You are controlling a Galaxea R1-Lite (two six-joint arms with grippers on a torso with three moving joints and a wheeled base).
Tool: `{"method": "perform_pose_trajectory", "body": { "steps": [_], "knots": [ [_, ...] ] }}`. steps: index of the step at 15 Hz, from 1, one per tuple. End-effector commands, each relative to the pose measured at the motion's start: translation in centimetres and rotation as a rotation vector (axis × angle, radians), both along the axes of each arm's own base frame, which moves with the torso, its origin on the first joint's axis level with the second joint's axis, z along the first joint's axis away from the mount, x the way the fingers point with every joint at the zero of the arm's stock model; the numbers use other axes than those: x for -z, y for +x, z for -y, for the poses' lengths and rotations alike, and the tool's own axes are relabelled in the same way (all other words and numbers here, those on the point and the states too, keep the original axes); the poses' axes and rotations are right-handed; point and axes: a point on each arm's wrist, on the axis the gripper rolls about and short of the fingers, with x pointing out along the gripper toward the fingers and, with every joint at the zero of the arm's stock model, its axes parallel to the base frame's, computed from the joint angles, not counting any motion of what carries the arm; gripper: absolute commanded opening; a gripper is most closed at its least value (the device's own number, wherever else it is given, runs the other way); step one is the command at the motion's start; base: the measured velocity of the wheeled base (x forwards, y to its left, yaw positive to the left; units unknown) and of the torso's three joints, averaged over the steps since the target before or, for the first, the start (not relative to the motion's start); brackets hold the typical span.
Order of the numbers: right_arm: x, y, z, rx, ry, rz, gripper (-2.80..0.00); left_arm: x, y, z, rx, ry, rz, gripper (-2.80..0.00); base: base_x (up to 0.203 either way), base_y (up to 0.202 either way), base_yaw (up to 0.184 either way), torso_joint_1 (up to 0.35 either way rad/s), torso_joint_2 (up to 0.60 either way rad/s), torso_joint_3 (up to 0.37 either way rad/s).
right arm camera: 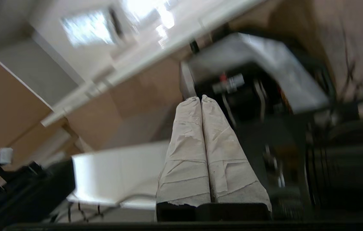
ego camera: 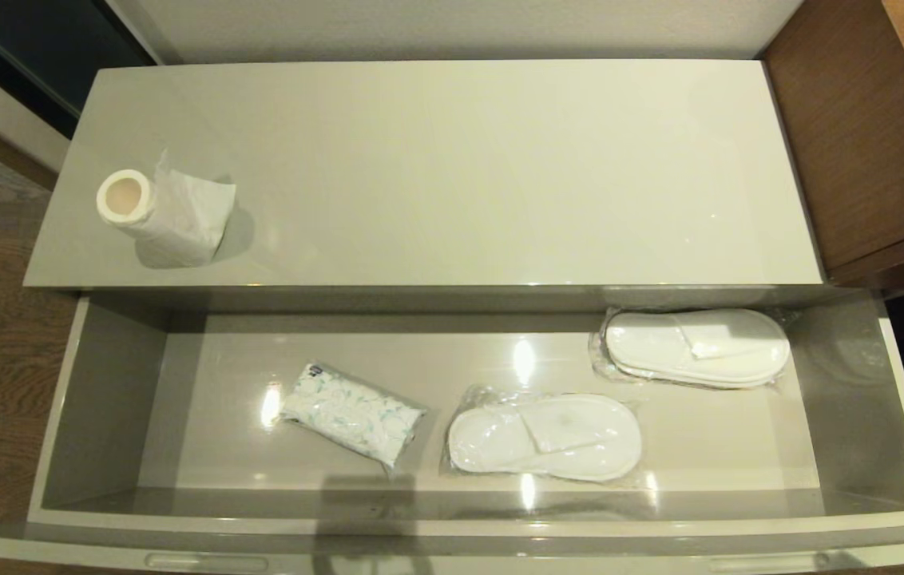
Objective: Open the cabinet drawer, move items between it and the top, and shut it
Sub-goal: Close the drawer
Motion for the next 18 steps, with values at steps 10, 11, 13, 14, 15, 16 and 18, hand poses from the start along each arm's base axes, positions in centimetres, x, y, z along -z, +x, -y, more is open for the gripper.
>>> {"method": "perform_pose_trajectory", "body": {
  "steps": [10,11,13,14,15,16,18],
  "knots": [
    [2.3,4.0,-0.1,-0.128,0.023,-0.299,-2.8,-0.5,2.9,0.1,0.035,-0.069,0.068,-2.8,0.0,0.0,0.0,0.0,0.0,0.0],
    [2.6,5.2,-0.1,-0.134,0.005,-0.23,-2.8,-0.8,4.2,0.0,0.022,-0.067,0.11,-2.8,0.0,0.0,0.0,0.0,0.0,0.0],
    [2.9,7.1,0.0,-0.139,-0.041,-0.115,-2.8,-0.9,5.5,-0.1,0.008,-0.069,0.215,-2.8,0.0,0.0,0.0,0.0,0.0,0.0],
    [2.6,8.1,0.1,-0.134,-0.066,-0.02,-2.8,-0.2,5.7,-0.1,0.01,-0.074,0.252,-2.8,0.0,0.0,0.0,0.0,0.0,0.0],
    [2.5,9.2,0.1,-0.127,-0.081,0.014,-2.8,0.2,6.3,-0.1,0.019,-0.088,0.245,-2.8,0.0,0.0,0.0,0.0,0.0,0.0],
    [2.8,10.9,0.2,-0.119,-0.094,0.006,-2.8,0.5,7.3,-0.1,0.022,-0.103,0.215,-2.8,0.0,0.0,0.0,0.0,0.0,0.0],
    [3.4,12.6,0.2,-0.116,-0.122,-0.001,-2.8,1.3,8.2,-0.1,0.024,-0.121,0.188,-2.8,0.0,0.0,0.0,0.0,0.0,0.0]
  ]
}}
